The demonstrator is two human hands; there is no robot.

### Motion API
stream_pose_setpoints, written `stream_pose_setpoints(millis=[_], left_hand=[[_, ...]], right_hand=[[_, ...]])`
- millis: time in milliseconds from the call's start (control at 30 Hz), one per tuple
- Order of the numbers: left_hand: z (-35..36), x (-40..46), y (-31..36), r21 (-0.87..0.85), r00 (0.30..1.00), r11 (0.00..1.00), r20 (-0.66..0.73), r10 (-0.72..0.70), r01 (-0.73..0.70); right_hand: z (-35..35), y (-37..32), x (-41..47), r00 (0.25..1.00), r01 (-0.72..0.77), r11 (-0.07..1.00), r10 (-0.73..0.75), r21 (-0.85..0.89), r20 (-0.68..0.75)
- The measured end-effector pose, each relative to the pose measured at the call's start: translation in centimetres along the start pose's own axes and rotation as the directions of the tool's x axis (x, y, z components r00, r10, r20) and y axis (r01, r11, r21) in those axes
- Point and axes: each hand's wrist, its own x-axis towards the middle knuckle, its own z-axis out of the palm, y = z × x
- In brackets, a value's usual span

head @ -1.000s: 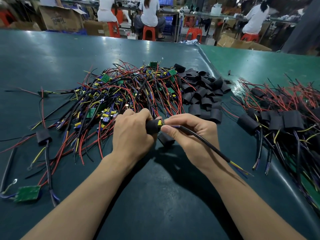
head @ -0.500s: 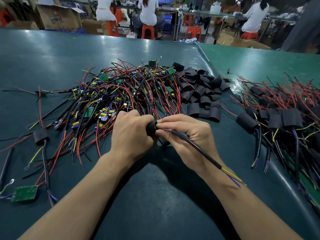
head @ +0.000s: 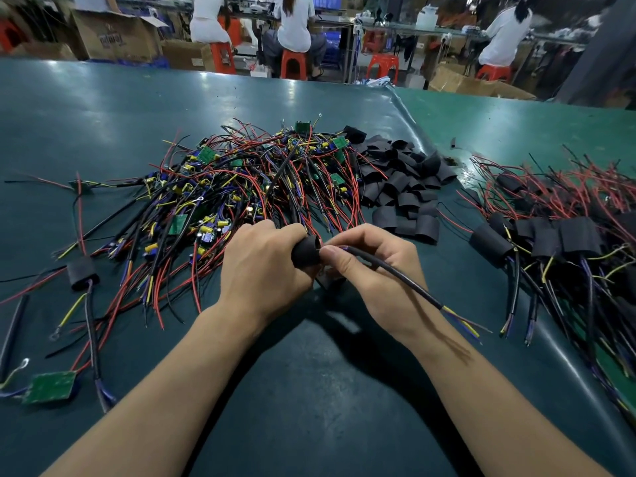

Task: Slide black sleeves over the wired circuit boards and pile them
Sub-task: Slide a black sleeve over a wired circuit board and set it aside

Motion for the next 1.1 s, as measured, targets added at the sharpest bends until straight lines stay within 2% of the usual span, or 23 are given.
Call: stream_pose_setpoints(millis=[167,433,533,633,733,800,867,933,1000,1067,1100], left_hand=[[0.1,0.1,0.0,0.006,1.000,1.000,-0.027,0.006,-0.006],[0.3,0.0,-0.1,-0.002,0.999,1.000,-0.054,0.005,-0.005],[0.0,0.0,0.0,0.000,0.997,0.999,-0.057,0.048,-0.048],[0.0,0.0,0.3,0.021,0.990,0.990,-0.004,0.139,-0.139],[0.3,0.1,0.1,0.051,0.992,0.990,-0.010,0.129,-0.128],[0.2,0.2,0.0,0.080,0.992,0.993,-0.087,0.090,-0.083],[0.1,0.2,0.2,0.067,0.980,0.997,-0.191,0.060,-0.048],[0.1,0.2,0.4,-0.001,0.968,1.000,-0.249,0.014,-0.015],[0.2,0.2,0.3,-0.073,0.977,0.996,-0.208,-0.055,0.041],[0.4,0.2,0.1,-0.047,0.993,0.997,-0.098,-0.063,0.059],[0.6,0.1,0.0,-0.018,0.997,0.999,-0.060,-0.051,0.050]], right_hand=[[0.0,-0.1,0.1,0.999,0.017,0.999,-0.015,0.035,-0.051],[-0.1,0.2,0.0,0.997,0.041,0.999,-0.043,-0.035,-0.067],[-0.1,0.4,0.0,0.993,-0.116,0.993,0.115,0.031,0.024],[0.3,0.5,0.0,0.960,-0.254,0.967,0.254,-0.018,0.121],[0.1,0.1,0.3,0.960,-0.277,0.952,0.280,0.135,-0.007],[-0.8,-0.9,1.0,0.947,-0.256,0.924,0.299,0.285,-0.119],[-2.3,-1.6,1.7,0.915,-0.150,0.911,0.275,0.383,-0.296],[-4.5,-1.9,2.2,0.822,0.036,0.899,0.221,0.436,-0.524],[-6.6,-2.0,2.5,0.686,0.196,0.845,0.246,0.498,-0.685],[-8.1,-1.7,2.7,0.587,0.229,0.775,0.372,0.588,-0.719],[-8.5,-1.5,2.8,0.573,0.202,0.751,0.430,0.629,-0.698]])
